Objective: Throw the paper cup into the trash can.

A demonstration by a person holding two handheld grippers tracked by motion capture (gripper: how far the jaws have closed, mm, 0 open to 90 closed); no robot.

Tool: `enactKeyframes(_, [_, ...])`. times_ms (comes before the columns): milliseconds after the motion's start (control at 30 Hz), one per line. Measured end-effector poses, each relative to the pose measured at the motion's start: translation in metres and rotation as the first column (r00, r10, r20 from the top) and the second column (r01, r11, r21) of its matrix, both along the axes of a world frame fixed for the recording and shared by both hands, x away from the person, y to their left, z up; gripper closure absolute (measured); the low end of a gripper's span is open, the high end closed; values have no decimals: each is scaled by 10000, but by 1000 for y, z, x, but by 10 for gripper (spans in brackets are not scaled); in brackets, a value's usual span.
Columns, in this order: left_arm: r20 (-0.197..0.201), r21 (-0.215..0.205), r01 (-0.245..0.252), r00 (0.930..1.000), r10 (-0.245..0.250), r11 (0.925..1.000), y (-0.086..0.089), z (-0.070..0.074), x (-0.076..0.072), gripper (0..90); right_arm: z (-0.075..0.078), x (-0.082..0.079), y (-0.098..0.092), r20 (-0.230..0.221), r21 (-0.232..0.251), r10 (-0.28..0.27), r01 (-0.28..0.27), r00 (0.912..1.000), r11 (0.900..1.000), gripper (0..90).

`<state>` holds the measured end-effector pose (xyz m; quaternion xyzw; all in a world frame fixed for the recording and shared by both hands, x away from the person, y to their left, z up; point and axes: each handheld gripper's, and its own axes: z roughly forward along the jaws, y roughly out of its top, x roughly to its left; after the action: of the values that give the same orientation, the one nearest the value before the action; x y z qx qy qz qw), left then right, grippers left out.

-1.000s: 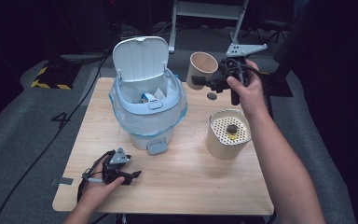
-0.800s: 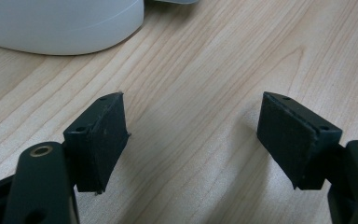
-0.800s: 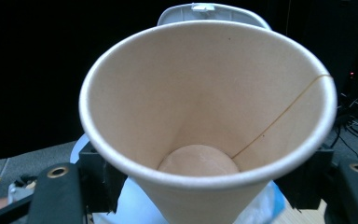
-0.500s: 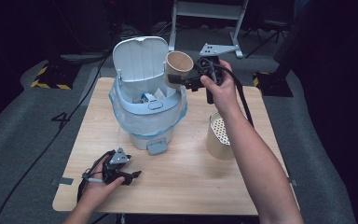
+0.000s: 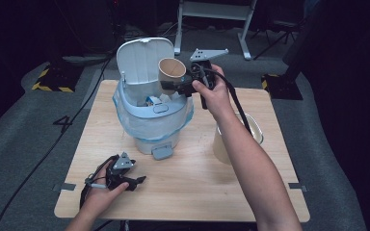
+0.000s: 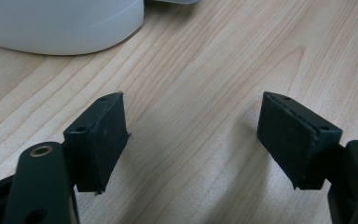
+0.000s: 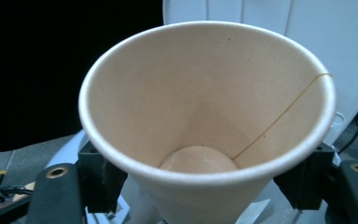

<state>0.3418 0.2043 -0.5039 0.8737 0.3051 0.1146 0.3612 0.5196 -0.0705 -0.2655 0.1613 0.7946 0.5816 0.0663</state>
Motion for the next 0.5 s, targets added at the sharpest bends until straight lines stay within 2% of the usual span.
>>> enactKeyframes(167, [-2, 7, 2, 10000, -2, 10000, 0, 0, 0, 244, -5, 2, 5, 34, -334, -225, 226, 9997, 9992, 283])
enactKeyframes(367, [1, 7, -1, 10000, 1, 10000, 0, 0, 0, 244, -9, 1, 10, 77, -769, -194, 200, 9998, 9968, 279])
enactKeyframes(400, [4, 5, -4, 10000, 4, 10000, 0, 0, 0, 244, -10, 1, 11, 86, -791, -170, 176, 9998, 9967, 249])
enactKeyframes(467, [2, 4, -4, 10000, 4, 10000, 0, 0, 0, 244, -11, 0, 13, 299, -773, -453, 475, 9985, 9959, 137])
enactKeyframes(500, [5, 2, -5, 10000, 5, 10000, 0, 0, 0, 244, -12, -2, 15, 424, -690, -613, 642, 9972, 9956, 163])
